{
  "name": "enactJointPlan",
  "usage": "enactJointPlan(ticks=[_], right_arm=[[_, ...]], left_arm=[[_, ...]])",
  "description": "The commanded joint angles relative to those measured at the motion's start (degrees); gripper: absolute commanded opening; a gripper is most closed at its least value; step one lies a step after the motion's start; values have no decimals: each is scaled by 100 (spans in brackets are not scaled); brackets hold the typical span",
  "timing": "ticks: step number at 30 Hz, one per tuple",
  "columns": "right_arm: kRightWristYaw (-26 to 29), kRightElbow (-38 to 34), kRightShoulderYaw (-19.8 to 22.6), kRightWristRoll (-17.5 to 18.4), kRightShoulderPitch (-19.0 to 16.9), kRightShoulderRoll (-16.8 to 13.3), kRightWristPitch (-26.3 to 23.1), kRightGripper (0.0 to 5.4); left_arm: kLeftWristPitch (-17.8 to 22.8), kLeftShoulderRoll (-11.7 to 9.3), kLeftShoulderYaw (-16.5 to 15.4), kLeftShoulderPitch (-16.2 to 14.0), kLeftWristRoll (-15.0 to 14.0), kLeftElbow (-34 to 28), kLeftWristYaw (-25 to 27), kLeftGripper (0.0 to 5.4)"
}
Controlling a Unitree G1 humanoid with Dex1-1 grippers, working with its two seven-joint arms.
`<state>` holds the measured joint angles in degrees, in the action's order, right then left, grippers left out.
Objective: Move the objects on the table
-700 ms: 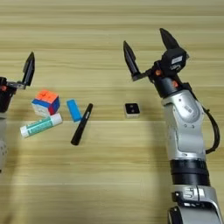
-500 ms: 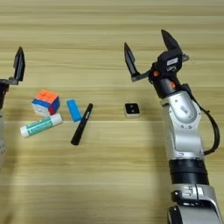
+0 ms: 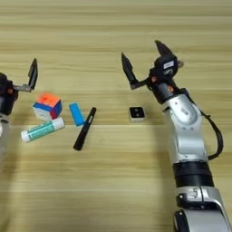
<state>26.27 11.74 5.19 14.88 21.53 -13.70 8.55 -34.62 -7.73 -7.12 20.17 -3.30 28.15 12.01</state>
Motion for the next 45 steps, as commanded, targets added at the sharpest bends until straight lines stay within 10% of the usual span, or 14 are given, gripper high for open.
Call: enactJointPlan(ticks=[1,11,27,45], right_arm=[[-104,550,-15,-124,111,-101,-623,540],[135,1476,-249,-517,159,-246,-911,540],[1600,510,-265,-416,-865,-1214,-798,540],[945,920,-662,-822,-1103,-633,-899,540]], left_arm=[[124,-78,55,5,-10,66,48,539],[161,-140,52,26,-72,72,89,539],[206,-202,61,50,-130,73,113,539],[200,-190,91,52,-153,87,127,539]])
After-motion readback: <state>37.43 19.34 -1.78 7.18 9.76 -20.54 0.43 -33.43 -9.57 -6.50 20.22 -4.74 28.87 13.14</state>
